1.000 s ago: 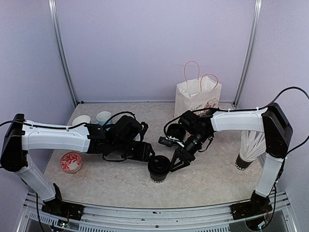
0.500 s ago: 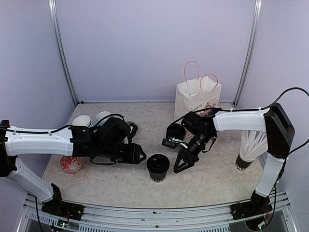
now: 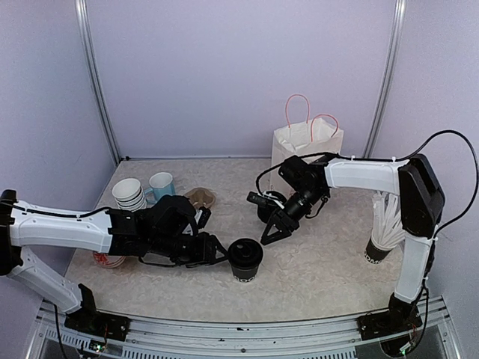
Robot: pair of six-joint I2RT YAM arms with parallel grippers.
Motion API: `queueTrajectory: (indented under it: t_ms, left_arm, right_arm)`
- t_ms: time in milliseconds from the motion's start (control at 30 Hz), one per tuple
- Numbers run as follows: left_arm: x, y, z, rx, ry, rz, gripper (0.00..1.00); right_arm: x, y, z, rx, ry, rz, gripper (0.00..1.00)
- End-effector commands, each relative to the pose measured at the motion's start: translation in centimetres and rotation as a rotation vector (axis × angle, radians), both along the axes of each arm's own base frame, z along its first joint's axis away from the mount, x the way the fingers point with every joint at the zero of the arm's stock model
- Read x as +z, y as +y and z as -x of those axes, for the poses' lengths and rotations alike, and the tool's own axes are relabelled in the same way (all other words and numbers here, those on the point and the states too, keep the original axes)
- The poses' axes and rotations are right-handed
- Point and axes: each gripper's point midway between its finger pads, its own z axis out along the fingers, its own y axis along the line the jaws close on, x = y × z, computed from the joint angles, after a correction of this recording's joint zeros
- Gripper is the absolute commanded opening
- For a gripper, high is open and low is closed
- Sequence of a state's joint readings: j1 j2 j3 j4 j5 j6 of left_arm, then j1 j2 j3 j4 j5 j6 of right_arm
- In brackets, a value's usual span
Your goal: Pack the takeout coffee
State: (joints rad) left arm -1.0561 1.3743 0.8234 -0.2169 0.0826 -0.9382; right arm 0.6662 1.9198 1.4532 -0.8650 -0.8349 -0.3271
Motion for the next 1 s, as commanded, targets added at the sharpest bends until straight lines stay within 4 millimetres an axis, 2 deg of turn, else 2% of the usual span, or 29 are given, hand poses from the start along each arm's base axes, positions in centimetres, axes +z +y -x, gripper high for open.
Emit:
queueTrajectory:
  t_ms: [0,333,433,533,633,700,800,867,967]
  left_arm:
    - [0.2,-1.4,-0.2,-0.023,0.010,0.054,0.49]
    - [-2.0,-1.8,-0.4,-0.048,0.042,0.010,0.48]
    - [-2.8,-1.6,-0.5,-0.049,0.056,-0.007,0.48]
    - [-3.7,-1.2,-0.6,-0.058,0.057,-0.045,0.48]
    - [-6.4,0.9,-0.7,-0.048,0.063,-0.210,0.45]
    - [-9.0,2.9,-0.4,-0.038,0.092,-0.318,0.44]
    - [-12.2,5.1,0.7,-0.033,0.159,-0.372,0.39]
    - [-13.0,5.8,1.1,-0.037,0.173,-0.389,0.38]
    - [-12.8,6.1,0.8,-0.038,0.154,-0.416,0.38]
  right_arm:
    - [0.0,0.5,-0.1,-0.005,0.043,-0.012,0.42]
    - [-0.9,1.3,0.1,0.007,0.104,-0.021,0.42]
    - [-1.7,1.3,0.5,0.008,0.122,-0.005,0.41]
    - [-3.5,0.7,0.9,-0.005,0.137,0.053,0.38]
    - [-6.5,-0.7,1.1,-0.042,0.121,0.169,0.32]
    - [-9.2,-2.0,1.7,-0.056,0.121,0.272,0.29]
    - [-12.0,-3.5,3.2,-0.050,0.173,0.366,0.25]
    - [-12.4,-3.7,3.4,-0.047,0.174,0.383,0.24]
    - [-10.9,-2.9,2.9,-0.046,0.152,0.339,0.23]
